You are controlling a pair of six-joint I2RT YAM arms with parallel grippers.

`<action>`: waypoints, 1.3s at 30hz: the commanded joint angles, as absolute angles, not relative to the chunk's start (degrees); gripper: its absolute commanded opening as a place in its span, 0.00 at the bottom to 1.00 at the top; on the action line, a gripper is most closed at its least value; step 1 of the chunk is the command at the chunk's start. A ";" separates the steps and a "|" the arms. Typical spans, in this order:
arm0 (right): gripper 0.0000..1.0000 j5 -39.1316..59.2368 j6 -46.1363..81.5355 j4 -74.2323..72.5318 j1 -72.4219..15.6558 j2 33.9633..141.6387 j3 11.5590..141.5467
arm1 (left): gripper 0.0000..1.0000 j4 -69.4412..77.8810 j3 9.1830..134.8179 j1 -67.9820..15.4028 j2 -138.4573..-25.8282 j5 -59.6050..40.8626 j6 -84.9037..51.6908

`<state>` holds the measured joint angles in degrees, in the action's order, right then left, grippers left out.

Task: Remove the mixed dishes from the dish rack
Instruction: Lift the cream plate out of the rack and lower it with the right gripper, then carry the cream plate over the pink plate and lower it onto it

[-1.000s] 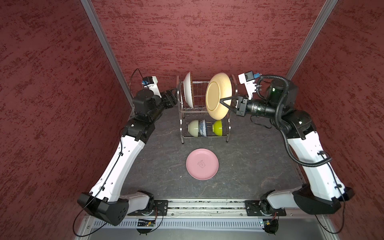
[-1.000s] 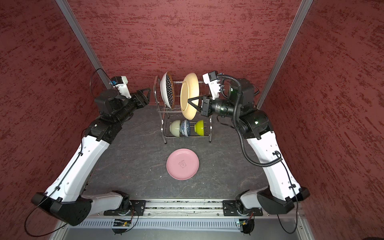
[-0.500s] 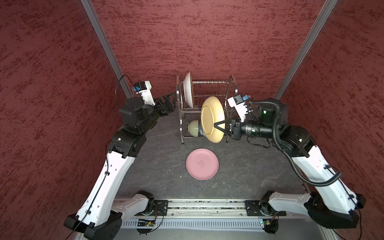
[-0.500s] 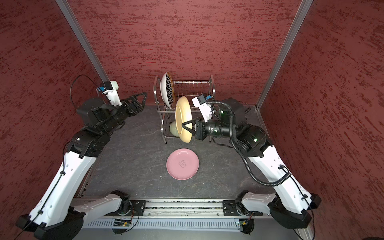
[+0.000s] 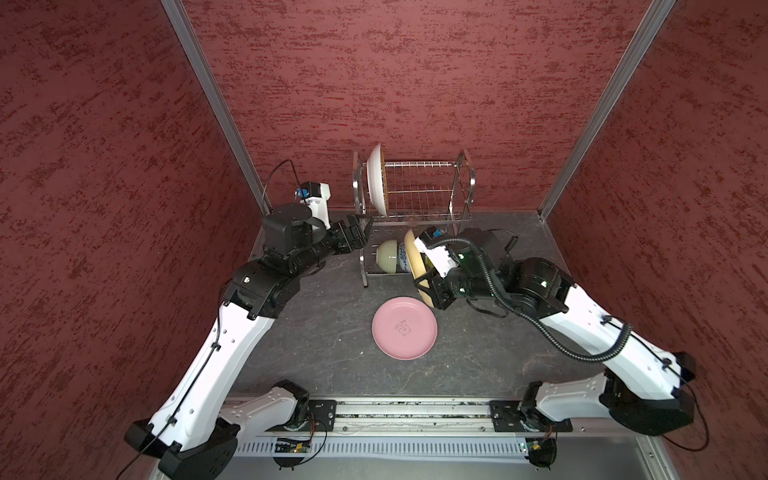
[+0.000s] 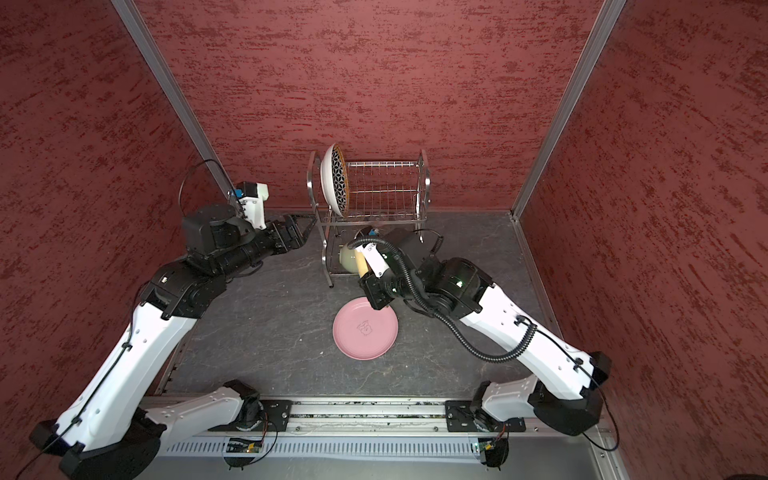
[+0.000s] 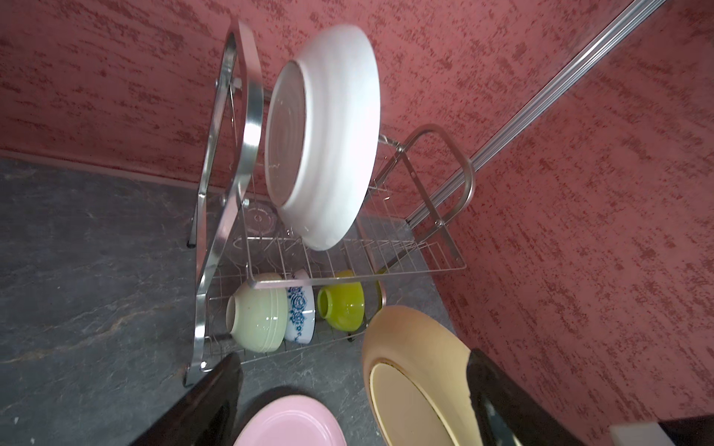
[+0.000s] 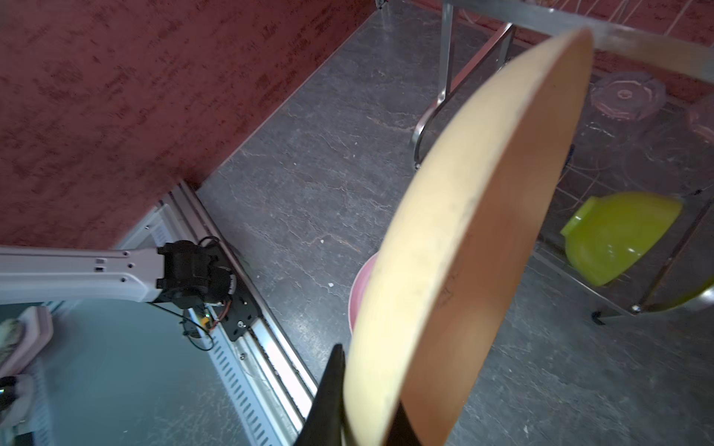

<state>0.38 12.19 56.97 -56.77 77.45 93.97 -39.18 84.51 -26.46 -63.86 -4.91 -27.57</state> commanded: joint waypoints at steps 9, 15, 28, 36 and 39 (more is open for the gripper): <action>0.00 -23.20 -1.29 56.59 -73.30 82.95 92.11 | 0.82 -51.66 83.56 -30.89 -67.77 -7.77 -26.97; 0.00 -28.85 -2.98 54.66 -75.73 84.71 90.63 | 0.77 -54.80 80.93 -31.20 -66.67 -7.38 -27.46; 0.00 -36.74 -6.24 48.96 -78.48 80.68 86.07 | 0.42 -52.68 75.81 -33.32 -68.37 -10.57 -29.22; 0.00 -39.99 -6.65 49.44 -79.11 81.32 85.15 | 0.27 -51.89 75.41 -37.67 -70.19 -11.10 -30.23; 0.00 -40.51 -7.12 47.73 -79.11 79.90 83.91 | 0.17 -52.34 74.90 -39.81 -71.42 -10.55 -30.67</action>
